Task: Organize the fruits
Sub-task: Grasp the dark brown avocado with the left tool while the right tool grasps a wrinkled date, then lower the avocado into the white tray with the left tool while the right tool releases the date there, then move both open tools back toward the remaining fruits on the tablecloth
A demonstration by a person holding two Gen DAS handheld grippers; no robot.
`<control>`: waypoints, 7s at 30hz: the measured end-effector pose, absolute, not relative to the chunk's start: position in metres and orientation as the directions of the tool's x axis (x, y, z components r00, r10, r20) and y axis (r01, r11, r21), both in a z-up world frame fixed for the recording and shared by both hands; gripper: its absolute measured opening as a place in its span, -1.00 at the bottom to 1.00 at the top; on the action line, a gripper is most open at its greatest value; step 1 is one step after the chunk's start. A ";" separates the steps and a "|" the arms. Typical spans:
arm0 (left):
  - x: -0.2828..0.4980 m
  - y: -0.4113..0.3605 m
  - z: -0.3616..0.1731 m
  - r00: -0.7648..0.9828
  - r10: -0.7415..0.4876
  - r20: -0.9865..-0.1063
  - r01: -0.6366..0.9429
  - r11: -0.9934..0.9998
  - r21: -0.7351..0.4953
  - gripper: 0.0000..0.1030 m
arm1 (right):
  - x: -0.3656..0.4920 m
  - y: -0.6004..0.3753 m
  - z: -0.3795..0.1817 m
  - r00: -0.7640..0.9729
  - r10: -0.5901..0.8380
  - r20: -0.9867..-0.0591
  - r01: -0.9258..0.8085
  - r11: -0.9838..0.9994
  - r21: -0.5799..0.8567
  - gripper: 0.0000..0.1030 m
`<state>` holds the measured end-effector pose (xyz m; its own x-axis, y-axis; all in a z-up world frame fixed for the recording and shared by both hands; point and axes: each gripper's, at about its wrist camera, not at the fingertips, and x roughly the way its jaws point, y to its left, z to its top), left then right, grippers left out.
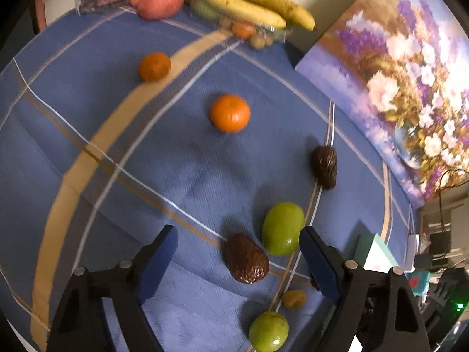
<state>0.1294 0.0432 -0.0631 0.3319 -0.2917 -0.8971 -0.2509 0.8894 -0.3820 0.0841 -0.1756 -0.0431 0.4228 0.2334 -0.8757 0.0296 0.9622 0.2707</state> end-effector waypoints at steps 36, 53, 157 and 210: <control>0.116 0.038 -0.052 0.339 -0.360 -0.869 -0.264 0.850 -0.455 -0.27 | 0.084 -0.167 -0.046 0.424 0.217 -0.879 0.013 0.969 0.245 -0.25; 0.107 0.027 0.027 0.513 -0.366 -0.776 -0.124 0.863 -0.489 -0.27 | 0.050 -0.209 0.039 0.569 0.099 -0.816 0.125 0.971 0.206 -0.25; 0.059 -0.180 -0.012 0.261 -0.348 -0.900 0.321 0.911 -0.259 0.02 | 0.015 -0.381 0.009 0.359 -0.196 -0.912 0.424 0.905 -0.028 -0.21; 0.104 0.061 -0.006 0.492 0.014 -0.870 -0.271 0.953 -0.138 1.00 | 0.045 -0.256 0.027 0.506 0.000 -0.863 0.155 0.984 0.091 0.75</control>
<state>0.1039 0.0610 -0.0062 0.4921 0.0140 -0.8705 -0.2713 0.9525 -0.1381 0.0450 -0.2557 0.0273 0.5058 -0.0002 -0.8626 0.1552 0.9837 0.0907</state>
